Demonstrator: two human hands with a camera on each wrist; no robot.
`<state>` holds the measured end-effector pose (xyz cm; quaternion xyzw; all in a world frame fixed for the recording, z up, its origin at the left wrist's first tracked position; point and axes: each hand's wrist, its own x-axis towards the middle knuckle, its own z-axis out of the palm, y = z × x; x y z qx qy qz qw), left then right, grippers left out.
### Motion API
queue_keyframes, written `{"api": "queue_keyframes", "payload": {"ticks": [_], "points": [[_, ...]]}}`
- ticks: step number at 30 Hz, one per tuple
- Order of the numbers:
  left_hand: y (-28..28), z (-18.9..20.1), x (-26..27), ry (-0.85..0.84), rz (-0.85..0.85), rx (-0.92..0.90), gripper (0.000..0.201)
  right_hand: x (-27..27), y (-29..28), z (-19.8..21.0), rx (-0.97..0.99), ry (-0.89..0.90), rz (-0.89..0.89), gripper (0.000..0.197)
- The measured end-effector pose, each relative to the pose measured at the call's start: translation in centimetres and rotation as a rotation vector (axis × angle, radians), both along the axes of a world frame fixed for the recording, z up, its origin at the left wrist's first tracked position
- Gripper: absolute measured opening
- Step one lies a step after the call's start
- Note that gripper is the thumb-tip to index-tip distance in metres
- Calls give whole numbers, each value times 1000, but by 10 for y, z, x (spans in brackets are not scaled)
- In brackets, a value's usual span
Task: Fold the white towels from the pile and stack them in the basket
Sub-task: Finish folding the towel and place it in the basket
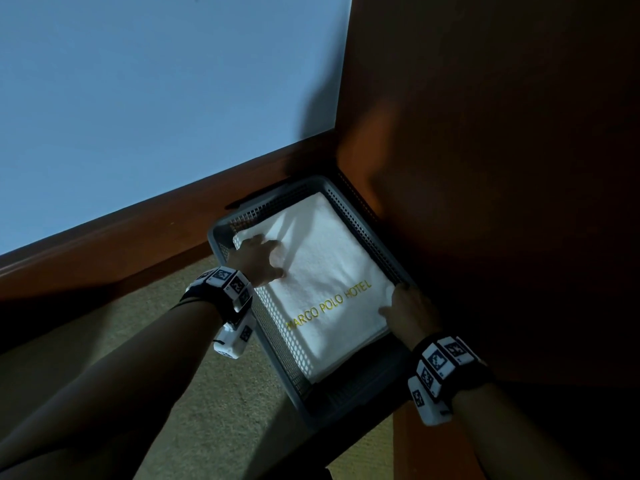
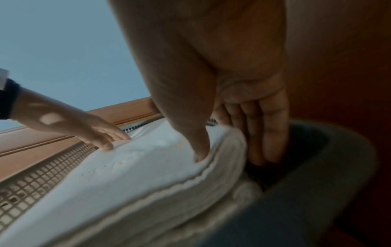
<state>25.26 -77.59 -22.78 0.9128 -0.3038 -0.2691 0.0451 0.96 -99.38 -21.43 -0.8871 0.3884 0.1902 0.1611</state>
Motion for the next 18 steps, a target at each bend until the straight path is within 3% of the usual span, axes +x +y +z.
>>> {"api": "queue_keyframes", "payload": {"ticks": [3, 5, 8, 12, 15, 18], "points": [[3, 0, -4, -2, -17, -16, 86, -6, 10, 16, -52, 8, 122, 73], [4, -3, -8, -8, -62, -12, 90, -6, 28, 20, 55, 0, 276, 71], [5, -8, -13, 31, -76, 46, 102, -13, 58, -3, 254, 259, 569, 62], [6, -9, -15, 32, -37, 27, 99, -23, 61, -8, 271, 320, 546, 56], [17, 3, -18, 47, -11, -46, 79, -15, 59, 9, 356, 123, 466, 48], [43, 27, -30, 29, 54, -202, 57, -9, 56, 26, 225, -30, 385, 40]]}}
